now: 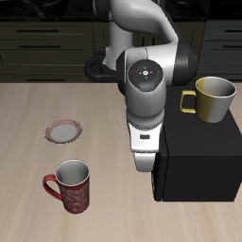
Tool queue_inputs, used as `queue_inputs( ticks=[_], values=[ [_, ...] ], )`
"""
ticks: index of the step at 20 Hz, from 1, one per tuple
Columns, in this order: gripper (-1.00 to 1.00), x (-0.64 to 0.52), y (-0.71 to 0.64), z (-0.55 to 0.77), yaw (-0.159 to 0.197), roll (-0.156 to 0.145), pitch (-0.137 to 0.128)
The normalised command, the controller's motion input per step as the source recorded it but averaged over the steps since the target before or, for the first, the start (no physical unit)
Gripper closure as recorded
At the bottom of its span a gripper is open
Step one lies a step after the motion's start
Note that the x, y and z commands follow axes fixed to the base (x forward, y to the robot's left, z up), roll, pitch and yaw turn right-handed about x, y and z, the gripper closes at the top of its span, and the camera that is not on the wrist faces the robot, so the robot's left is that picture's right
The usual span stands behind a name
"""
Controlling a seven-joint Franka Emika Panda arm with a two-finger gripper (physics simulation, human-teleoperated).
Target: Open the microwave
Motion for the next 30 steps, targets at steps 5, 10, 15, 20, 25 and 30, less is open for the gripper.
queue_inputs(
  ticks=[5,10,15,20,25,30],
  values=[
    [1.00,-0.01,0.03,0.01,-0.002,0.017,-0.014],
    [1.00,0.01,0.07,0.21,-0.137,0.027,-0.033],
    [1.00,0.05,0.05,0.29,-0.189,-0.004,-0.081],
    [1.00,0.01,0.00,0.25,-0.094,-0.001,-0.056],
    [1.00,0.03,-0.11,0.15,-0.062,-0.019,-0.034],
    [1.00,-0.04,-0.19,0.06,-0.051,-0.025,-0.011]
  ],
)
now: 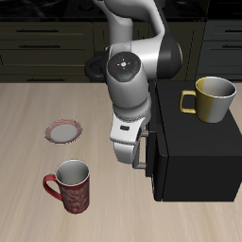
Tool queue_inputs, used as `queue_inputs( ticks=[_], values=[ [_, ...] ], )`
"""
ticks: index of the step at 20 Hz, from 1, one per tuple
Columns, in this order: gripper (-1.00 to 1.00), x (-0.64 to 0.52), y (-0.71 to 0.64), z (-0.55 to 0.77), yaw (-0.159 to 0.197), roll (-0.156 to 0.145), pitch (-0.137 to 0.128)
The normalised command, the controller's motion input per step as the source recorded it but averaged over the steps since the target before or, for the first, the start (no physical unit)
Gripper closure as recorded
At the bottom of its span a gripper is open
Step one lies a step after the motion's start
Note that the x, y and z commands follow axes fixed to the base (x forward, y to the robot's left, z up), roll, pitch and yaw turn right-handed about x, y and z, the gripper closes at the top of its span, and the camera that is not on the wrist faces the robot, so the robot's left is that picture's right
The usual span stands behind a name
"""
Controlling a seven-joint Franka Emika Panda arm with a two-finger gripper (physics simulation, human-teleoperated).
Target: Open the microwave
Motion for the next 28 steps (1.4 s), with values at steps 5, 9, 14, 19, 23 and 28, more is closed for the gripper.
queue_inputs(
  ticks=[5,9,14,19,23,28],
  values=[
    [1.00,-0.14,-0.18,0.23,-0.116,-0.011,-0.017],
    [1.00,-0.14,-0.14,0.27,-0.124,0.007,-0.039],
    [1.00,-0.14,-0.22,0.36,-0.133,-0.002,-0.087],
    [1.00,-0.12,-0.19,0.15,-0.031,0.003,-0.035],
    [1.00,-0.07,-0.24,0.05,-0.034,-0.010,-0.021],
    [1.00,-0.03,-0.15,0.02,-0.070,-0.029,-0.020]
  ],
)
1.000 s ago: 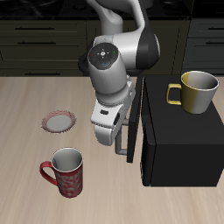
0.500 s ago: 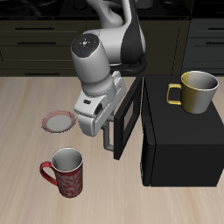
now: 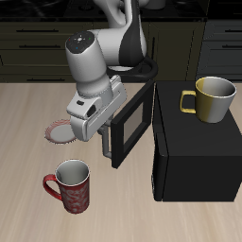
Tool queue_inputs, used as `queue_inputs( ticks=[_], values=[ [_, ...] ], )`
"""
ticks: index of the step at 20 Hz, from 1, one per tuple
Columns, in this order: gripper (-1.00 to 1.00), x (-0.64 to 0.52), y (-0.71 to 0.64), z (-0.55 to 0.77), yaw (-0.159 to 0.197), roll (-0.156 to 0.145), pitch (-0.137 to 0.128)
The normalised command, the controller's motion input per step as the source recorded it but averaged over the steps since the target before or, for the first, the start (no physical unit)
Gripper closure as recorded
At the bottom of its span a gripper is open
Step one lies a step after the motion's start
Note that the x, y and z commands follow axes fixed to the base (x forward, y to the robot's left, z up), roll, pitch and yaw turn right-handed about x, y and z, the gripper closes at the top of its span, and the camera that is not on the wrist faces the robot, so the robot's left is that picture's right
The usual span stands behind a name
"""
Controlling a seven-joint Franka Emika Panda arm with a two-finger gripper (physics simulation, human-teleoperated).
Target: Open the microwave
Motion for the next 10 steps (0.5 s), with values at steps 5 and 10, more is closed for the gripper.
queue_inputs(
  ticks=[5,10],
  values=[
    [1.00,-0.19,-0.18,-0.07,-0.051,-0.039,-0.008],
    [1.00,-0.09,-0.05,0.07,-0.073,-0.009,-0.005]
  ],
)
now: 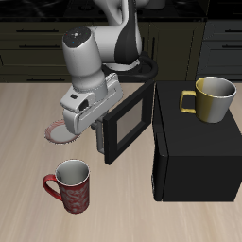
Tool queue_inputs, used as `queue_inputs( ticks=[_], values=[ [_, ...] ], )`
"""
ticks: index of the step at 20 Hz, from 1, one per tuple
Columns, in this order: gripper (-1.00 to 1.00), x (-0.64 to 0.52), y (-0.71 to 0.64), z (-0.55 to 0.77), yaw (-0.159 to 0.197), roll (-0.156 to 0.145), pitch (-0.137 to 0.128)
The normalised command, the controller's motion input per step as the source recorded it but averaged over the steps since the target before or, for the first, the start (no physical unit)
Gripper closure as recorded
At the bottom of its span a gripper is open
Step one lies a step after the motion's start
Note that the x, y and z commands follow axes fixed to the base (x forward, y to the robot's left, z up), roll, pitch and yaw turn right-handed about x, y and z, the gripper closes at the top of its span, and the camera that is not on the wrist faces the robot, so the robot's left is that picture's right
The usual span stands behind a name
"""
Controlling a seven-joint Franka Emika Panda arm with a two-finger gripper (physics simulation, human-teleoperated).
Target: Open the microwave
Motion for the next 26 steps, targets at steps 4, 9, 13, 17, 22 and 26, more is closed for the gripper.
queue_inputs(
  ticks=[4,9,13,17,22,26],
  values=[
    [1.00,-0.20,-0.09,0.16,-0.085,-0.030,-0.031],
    [1.00,-0.09,-0.23,0.07,-0.060,-0.039,-0.031],
    [1.00,-0.11,-0.28,0.01,-0.049,-0.034,-0.020],
    [1.00,-0.14,-0.21,-0.03,-0.052,-0.037,-0.021],
    [1.00,-0.17,-0.15,-0.04,-0.094,-0.017,0.004],
    [1.00,-0.16,-0.07,0.02,-0.138,-0.029,-0.005]
  ],
)
